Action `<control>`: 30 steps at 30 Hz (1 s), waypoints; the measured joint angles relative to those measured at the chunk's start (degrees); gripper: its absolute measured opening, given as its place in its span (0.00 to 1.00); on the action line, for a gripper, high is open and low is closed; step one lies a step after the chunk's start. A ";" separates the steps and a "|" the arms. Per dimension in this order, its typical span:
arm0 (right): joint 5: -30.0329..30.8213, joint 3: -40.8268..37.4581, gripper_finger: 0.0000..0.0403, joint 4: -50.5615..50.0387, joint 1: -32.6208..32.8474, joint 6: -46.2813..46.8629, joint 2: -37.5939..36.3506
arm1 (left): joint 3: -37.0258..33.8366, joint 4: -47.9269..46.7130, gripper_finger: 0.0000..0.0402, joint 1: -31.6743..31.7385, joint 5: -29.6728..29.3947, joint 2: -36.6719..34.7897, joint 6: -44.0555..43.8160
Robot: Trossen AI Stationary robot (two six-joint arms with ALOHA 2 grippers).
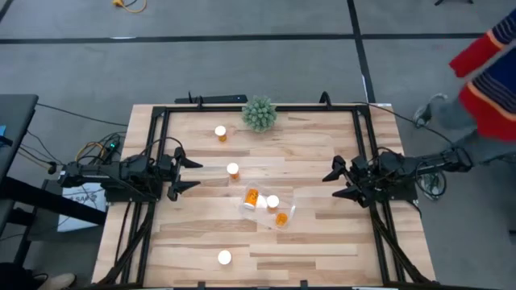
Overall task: Pick and place pill bottles into a basket
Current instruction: Put the orange pill bottle into the transparent bin
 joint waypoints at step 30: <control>4.49 0.00 0.71 -18.92 0.00 -1.15 -11.40 | -0.02 0.00 0.72 0.00 -0.01 -0.01 -0.17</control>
